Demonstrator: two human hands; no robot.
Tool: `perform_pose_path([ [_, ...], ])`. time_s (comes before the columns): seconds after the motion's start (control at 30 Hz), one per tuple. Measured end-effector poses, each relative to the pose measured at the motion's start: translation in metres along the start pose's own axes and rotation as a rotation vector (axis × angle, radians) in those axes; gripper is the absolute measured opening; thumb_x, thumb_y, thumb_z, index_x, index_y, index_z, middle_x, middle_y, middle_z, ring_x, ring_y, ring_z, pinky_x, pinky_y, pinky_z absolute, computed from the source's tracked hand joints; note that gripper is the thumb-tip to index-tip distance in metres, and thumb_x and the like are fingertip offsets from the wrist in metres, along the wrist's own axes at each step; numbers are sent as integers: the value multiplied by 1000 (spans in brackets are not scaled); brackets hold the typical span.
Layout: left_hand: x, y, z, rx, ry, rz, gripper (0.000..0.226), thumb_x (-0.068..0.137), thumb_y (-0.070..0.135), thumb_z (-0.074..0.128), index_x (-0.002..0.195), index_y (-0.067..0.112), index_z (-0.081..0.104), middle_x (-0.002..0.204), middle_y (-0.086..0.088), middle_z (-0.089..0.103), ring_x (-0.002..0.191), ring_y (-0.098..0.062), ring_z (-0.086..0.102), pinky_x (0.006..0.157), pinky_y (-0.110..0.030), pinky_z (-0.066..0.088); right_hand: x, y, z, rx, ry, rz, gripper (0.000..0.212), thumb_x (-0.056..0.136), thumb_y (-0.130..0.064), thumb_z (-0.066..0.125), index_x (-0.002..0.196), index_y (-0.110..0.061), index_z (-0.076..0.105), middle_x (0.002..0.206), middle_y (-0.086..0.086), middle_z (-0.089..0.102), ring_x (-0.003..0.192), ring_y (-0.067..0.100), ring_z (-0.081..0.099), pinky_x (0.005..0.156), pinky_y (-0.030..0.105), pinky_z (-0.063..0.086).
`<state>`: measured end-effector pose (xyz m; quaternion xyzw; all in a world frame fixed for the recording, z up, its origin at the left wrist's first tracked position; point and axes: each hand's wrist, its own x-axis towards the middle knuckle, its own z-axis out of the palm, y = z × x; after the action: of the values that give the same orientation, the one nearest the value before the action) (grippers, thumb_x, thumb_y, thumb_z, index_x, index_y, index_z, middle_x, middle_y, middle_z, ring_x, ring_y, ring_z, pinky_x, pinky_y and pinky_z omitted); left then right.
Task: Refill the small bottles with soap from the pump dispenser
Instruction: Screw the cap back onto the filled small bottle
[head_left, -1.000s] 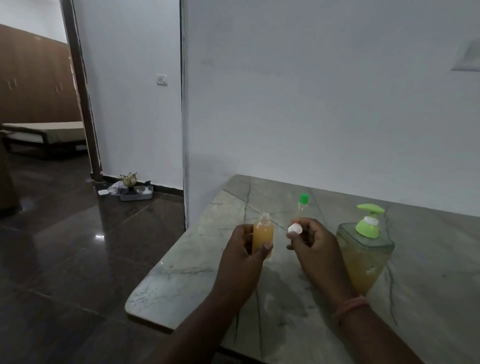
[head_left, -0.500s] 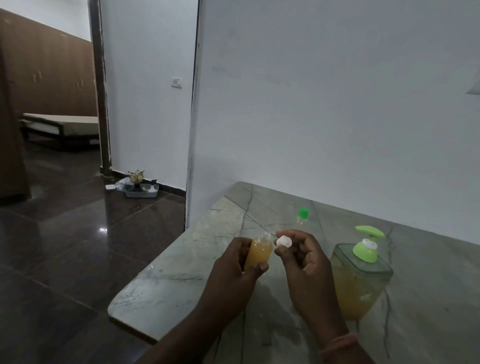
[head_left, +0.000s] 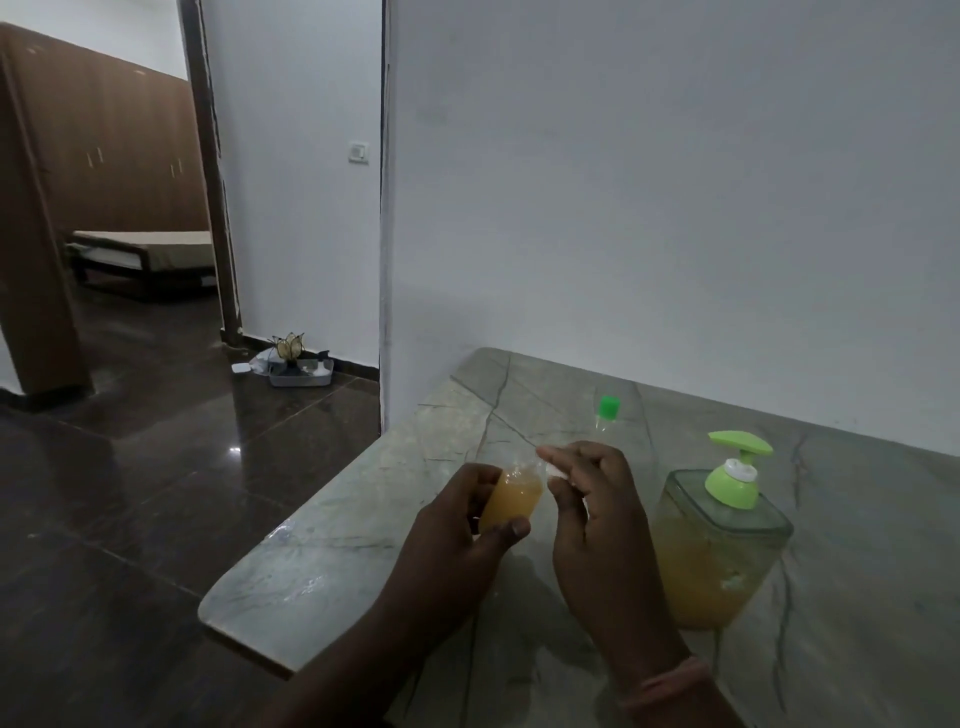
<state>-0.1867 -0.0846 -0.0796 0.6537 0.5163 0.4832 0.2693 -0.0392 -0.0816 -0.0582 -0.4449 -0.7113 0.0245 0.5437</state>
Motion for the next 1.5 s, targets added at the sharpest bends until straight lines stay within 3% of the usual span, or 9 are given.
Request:
perform_pose_path([
  [0.3,-1,-1,0,72,-27,26,43,89,33,71,126,32,50,119,17,55,106,-5,56,85,-17,48,3,-4,-5,135,34,-23,28,94,-6,61,117,-22,64,115,-15,63,112,-5,56,92,8,43],
  [0.43,0,-3,-2,84,-35,51,46,89,33,72,129,28,51,120,13,58,106,-7,59,85,-19,50,1,-4,-6,51,-34,-78,31,93,0,61,115,-21,68,114,-10,64,112,-7,53,94,4,38],
  [0.6,-2,-4,-2,100,-86,82,47,88,32,73,131,30,53,127,9,63,111,-9,62,94,-33,55,0,-4,-8,1,-73,-91,32,93,-1,60,119,-19,67,115,-4,64,110,1,54,95,8,42],
  [0.7,0,-4,-3,102,-103,74,45,89,32,72,129,31,53,124,13,61,110,-9,61,91,-29,55,0,-4,-8,74,-84,11,24,92,-15,65,114,-24,65,110,-10,67,103,-1,59,87,15,52],
  [0.8,0,-3,-1,100,-128,69,46,90,33,70,132,29,51,125,12,58,113,-11,59,88,-19,50,1,-4,-7,81,5,67,23,85,-22,73,106,-25,66,97,-13,65,84,2,59,70,14,50],
  [0.97,-2,-3,0,41,-164,88,45,89,35,68,131,28,56,125,7,65,115,-12,62,95,-34,55,1,-4,-1,169,18,95,32,80,-29,77,108,-19,65,99,-10,59,87,5,58,71,17,51],
  [1.13,0,-5,-2,-20,-94,96,34,91,25,70,124,26,61,111,13,67,99,4,63,78,-14,53,-5,-6,-2,178,19,113,36,79,-35,78,111,-24,64,87,-9,56,77,10,55,64,18,49],
  [1.3,0,-7,0,-43,-117,82,43,89,33,71,130,27,57,120,6,66,110,-12,65,91,-35,59,-4,-4,-5,348,29,247,42,71,-46,78,102,-26,58,86,-1,56,76,15,57,64,23,53],
  [1.5,2,-9,0,-63,-128,59,40,89,30,72,126,23,59,116,2,69,105,-14,68,88,-38,60,-2,-3,4,338,20,258,15,93,-17,66,103,-27,67,97,-11,68,91,0,64,75,13,53],
])
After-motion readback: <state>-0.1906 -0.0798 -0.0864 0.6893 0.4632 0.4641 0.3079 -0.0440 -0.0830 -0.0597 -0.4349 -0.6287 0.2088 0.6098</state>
